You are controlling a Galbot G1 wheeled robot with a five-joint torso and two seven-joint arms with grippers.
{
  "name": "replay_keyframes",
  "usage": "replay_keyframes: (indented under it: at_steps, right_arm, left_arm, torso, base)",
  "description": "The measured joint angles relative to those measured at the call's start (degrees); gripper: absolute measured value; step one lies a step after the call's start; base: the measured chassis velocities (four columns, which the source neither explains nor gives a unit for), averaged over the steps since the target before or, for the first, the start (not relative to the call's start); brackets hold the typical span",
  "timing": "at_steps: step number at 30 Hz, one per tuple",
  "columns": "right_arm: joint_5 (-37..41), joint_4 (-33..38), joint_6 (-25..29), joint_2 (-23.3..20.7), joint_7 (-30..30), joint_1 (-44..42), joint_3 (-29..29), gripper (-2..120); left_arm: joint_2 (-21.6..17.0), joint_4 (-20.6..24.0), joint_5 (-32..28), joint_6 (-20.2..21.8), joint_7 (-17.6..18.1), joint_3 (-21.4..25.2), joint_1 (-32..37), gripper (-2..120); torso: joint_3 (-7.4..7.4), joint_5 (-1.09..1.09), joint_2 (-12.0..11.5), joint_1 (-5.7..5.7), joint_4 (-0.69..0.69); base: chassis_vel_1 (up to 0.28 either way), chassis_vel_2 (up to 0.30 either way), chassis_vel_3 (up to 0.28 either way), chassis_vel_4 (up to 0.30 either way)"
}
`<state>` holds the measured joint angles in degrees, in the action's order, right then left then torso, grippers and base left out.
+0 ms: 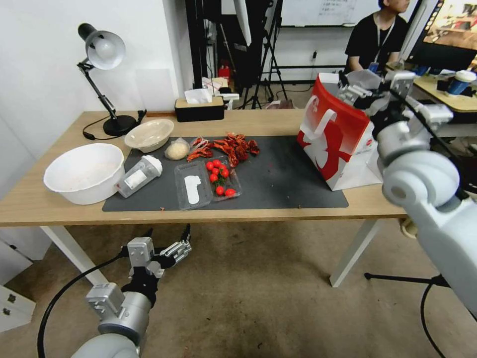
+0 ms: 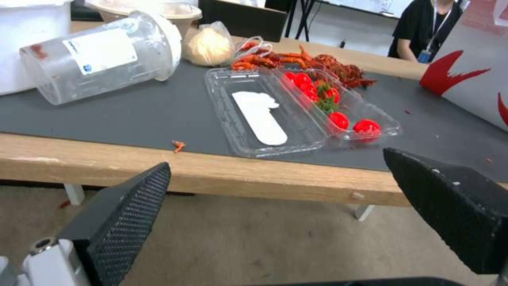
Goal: Pick up the trash from the table and place it into the takeout bag.
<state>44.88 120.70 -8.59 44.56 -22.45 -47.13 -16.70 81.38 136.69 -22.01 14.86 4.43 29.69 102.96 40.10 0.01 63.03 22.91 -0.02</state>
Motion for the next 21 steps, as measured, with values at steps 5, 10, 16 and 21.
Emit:
replay_keyframes:
  at_steps: [5,10,16,21]
  right_arm:
    - [-2.61,3.83,0.38,1.25,0.14,-5.93,-0.27,100]
    - [-5.37,6.22,0.81,2.96,0.25,-11.45,-1.55,100]
    - [-13.42,9.8,2.32,8.15,0.64,-23.86,-4.58,100]
    - [-19.45,12.41,3.13,11.52,-0.92,-34.14,-6.31,100]
  left_arm:
    - [0.04,-0.07,0.0,-0.09,0.0,0.0,-0.02,100]
    - [0.02,-0.04,0.0,-0.4,-0.01,0.29,0.01,100]
    - [0.01,-0.54,0.0,-0.81,-0.05,0.29,-0.03,100]
    - [-0.01,-0.88,-0.01,-0.87,-0.12,0.24,-0.15,100]
  torso:
    - [0.0,-0.02,0.0,0.0,0.02]
    - [0.0,-0.02,0.0,0.0,0.02]
    - [0.0,0.0,0.0,0.0,0.02]
    - [-0.01,-0.02,0.0,0.0,0.0]
  base:
    - [0.0,0.0,0.0,0.0]
    - [0.0,0.0,0.0,0.0]
    - [0.0,0.0,0.0,0.0]
    - [0.0,0.0,0.0,0.0]
